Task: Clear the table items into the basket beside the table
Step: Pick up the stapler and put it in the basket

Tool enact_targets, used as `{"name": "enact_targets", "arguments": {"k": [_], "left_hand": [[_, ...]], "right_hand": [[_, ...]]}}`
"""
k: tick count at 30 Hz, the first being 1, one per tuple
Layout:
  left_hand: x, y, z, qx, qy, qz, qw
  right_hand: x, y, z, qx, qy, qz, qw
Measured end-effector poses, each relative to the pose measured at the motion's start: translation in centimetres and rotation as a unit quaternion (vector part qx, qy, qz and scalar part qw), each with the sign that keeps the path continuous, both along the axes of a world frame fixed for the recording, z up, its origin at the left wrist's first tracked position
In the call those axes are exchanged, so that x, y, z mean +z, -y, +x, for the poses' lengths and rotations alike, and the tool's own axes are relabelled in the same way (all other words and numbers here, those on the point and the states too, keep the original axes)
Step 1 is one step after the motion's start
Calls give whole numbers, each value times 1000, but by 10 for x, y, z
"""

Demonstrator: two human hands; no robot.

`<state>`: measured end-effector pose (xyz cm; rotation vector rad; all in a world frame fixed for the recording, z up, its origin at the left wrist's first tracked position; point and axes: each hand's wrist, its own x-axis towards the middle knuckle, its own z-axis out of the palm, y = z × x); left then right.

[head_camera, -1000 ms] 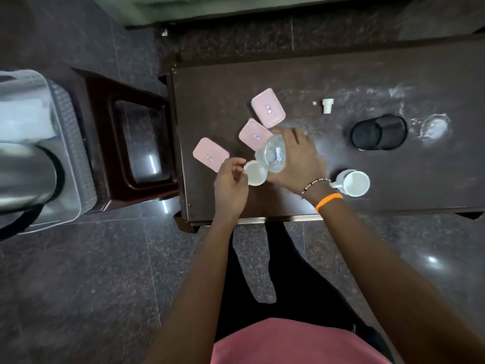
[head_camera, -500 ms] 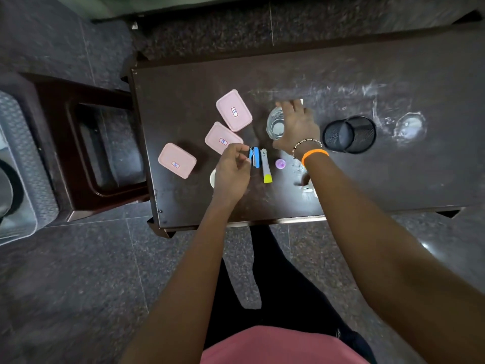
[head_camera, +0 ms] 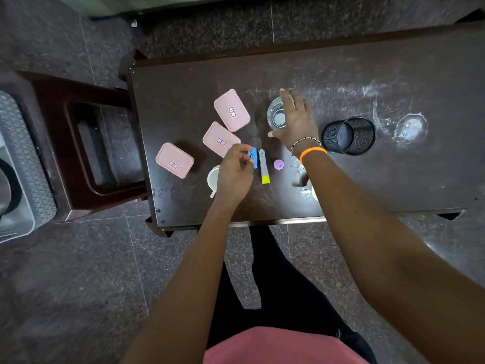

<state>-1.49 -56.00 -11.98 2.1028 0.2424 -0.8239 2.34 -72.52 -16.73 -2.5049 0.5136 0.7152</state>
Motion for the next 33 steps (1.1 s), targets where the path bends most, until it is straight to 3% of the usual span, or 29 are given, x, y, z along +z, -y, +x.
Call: {"name": "enact_targets", "arguments": {"k": [3,6,12,19,25,30,33], "left_hand": [[1,3,-1,-2,1,1,1000],[6,-12,-4,39,17,-25,999],[22,-44,-3,131,30,-57,989],[47,-161,1,295,91,-51,950],[66,-286,8,411,137,-44,900],[66,-364,22,441,140,-31,886],[59,-403,31,426,133,-18,894]], "right_hand": [[2,2,1,0,-18,-5,1000],[15,-17,4,9,33,-12,999],[42,-70,-11,22,109,90,990],[81,-201,0,83,138,218,962],[107,-341,37,177,141,260,939],[106,-437,72,238,171,229,928],[90,-489,99,362,196,110,905]]}}
